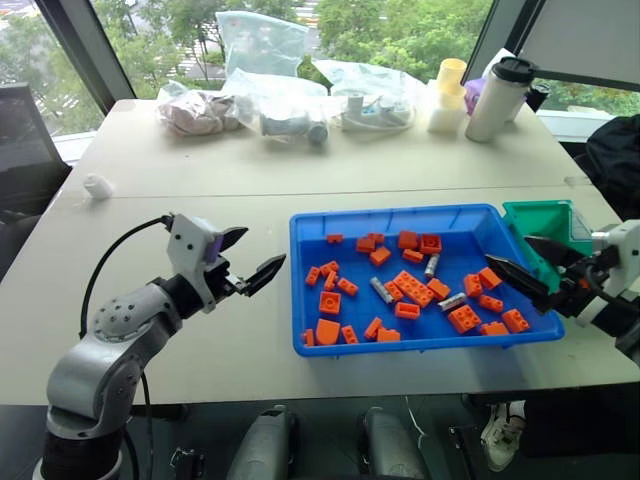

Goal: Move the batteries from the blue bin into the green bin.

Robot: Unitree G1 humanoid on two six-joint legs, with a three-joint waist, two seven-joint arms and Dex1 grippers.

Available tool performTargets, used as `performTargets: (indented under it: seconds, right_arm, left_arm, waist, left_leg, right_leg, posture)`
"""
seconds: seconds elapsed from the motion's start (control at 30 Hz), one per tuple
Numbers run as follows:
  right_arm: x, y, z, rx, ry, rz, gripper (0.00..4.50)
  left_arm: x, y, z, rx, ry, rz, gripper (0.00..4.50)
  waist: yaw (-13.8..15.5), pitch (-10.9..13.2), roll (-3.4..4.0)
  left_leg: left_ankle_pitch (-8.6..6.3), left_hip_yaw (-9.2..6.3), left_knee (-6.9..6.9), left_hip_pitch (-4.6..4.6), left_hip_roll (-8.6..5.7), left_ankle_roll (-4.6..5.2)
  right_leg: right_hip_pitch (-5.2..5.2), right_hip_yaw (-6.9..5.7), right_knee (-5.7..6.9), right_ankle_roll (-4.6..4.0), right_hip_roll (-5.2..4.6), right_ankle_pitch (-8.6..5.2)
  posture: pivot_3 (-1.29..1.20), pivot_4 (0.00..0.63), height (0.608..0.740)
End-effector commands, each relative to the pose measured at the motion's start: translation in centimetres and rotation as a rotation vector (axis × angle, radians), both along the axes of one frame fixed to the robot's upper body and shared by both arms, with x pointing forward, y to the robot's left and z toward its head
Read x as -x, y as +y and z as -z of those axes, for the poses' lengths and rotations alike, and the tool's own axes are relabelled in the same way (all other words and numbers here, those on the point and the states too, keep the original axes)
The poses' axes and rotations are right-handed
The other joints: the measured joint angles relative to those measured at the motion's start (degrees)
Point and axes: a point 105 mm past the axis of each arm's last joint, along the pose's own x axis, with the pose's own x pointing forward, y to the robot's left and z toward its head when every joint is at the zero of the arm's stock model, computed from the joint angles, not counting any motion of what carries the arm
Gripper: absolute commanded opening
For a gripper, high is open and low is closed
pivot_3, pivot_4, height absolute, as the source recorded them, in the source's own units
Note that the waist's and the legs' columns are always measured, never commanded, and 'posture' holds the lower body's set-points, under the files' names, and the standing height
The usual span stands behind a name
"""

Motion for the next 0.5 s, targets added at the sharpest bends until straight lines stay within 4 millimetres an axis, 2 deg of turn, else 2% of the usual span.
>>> performTargets:
  seconds: [0.03,0.5]
  right_arm:
    - [-0.11,0.13,-0.84,0.016,-0.038,-0.009,4.49]
    - [-0.75,-0.13,-0.3,0.061,-0.042,0.054,4.49]
  left_arm:
    - [0.21,-0.12,-0.52,0.008,-0.022,0.006,4.5]
    - [-0.27,0.04,-0.75,0.019,-0.032,-0.004,4.5]
  waist:
    - [-0.01,0.0,0.0]
    - [0.0,0.0,0.0]
  left_leg:
    - [0.0,0.0,0.0,0.0,0.0,0.0]
    - [0.0,0.0,0.0,0.0,0.0,0.0]
  right_leg:
    - [0.0,0.0,0.0,0.0,0.0,0.0]
    - [0.0,0.0,0.0,-0.01,0.0,-0.01]
  posture:
    - [0.0,0.15,0.74]
    - [0.0,0.15,0.74]
